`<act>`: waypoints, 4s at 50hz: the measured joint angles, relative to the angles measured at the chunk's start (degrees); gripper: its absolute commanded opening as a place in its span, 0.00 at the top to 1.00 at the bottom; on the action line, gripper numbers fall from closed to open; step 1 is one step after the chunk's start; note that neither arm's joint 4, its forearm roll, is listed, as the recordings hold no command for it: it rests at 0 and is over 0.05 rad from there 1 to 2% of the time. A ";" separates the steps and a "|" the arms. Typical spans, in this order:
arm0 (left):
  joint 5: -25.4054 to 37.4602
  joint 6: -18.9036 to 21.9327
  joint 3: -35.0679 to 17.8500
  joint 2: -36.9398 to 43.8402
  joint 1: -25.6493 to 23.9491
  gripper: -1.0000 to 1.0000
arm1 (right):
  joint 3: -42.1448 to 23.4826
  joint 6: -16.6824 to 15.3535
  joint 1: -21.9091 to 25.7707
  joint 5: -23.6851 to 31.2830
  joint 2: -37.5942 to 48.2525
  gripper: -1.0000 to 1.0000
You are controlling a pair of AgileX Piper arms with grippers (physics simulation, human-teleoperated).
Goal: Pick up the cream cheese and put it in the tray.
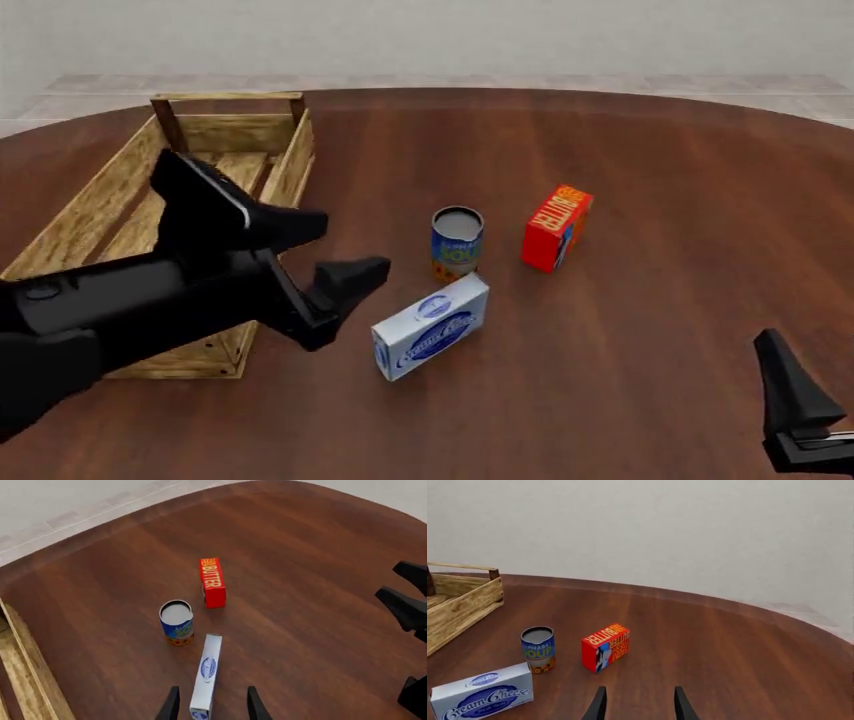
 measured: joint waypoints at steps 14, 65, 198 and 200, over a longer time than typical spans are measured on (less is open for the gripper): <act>-0.07 0.22 -2.30 7.05 -1.88 0.00 | -0.11 0.35 0.04 0.12 -0.02 0.00; 0.75 6.19 -4.95 23.42 2.09 0.00 | 0.16 -0.42 1.32 -1.57 -0.04 0.00; -6.59 15.44 -4.19 39.59 4.16 1.00 | 0.38 -0.79 2.24 -0.35 -0.03 0.00; -6.77 15.51 -4.03 39.48 4.13 1.00 | 0.38 -0.80 2.25 -0.34 -0.03 0.00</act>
